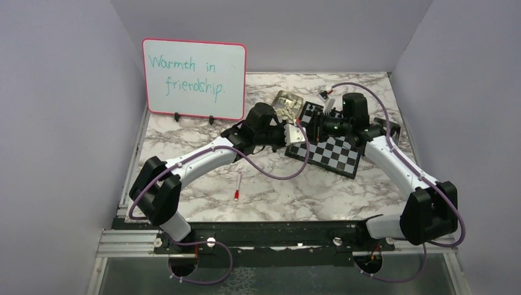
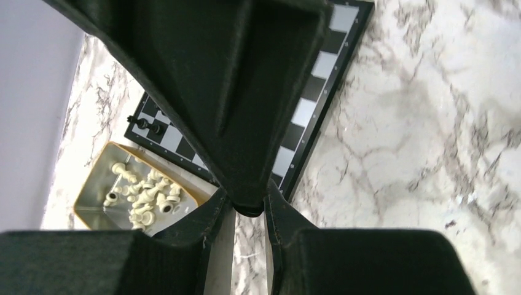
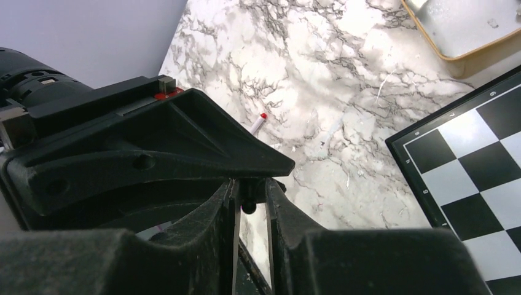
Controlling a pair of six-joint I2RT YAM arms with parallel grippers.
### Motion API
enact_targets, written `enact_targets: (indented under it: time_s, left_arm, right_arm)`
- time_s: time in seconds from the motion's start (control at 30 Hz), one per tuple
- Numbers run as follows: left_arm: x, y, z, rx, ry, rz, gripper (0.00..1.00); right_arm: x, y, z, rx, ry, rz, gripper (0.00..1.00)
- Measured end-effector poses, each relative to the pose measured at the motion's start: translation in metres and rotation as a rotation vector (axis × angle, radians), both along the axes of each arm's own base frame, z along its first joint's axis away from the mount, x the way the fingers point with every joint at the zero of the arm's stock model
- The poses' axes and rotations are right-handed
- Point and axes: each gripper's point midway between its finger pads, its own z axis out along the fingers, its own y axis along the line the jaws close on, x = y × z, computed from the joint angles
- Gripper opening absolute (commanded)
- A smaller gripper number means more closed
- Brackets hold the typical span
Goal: Set up the chess pieces on the board
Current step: Pick up the chess piece from the storage box.
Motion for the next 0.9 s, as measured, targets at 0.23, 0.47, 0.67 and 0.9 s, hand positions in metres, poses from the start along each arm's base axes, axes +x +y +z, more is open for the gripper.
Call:
enact_targets:
  time_s: [0.23,0.47,0.67,0.9]
  left_arm:
    - [0.004,-0.008,-0.002,-0.060,0.121,0.071,0.12]
    - [0.007,-0.012,-0.001,-0.100,0.195,0.132,0.11]
    - [0.011,-0.016,0.007,-0.152,0.227,0.173,0.12]
    - [0.014,-0.019,0.012,-0.183,0.239,0.189,0.48]
  right_arm:
    - [0.007,-0.002,0.000,-0.004,0.006,-0.049,0.18]
    - [0.012,-0.007,0.000,-0.002,0.021,-0.135,0.24]
    - [0.015,-0.012,0.008,0.010,0.006,-0.200,0.06]
    - [0.020,-0.016,0.011,0.011,0.002,-0.255,0.01]
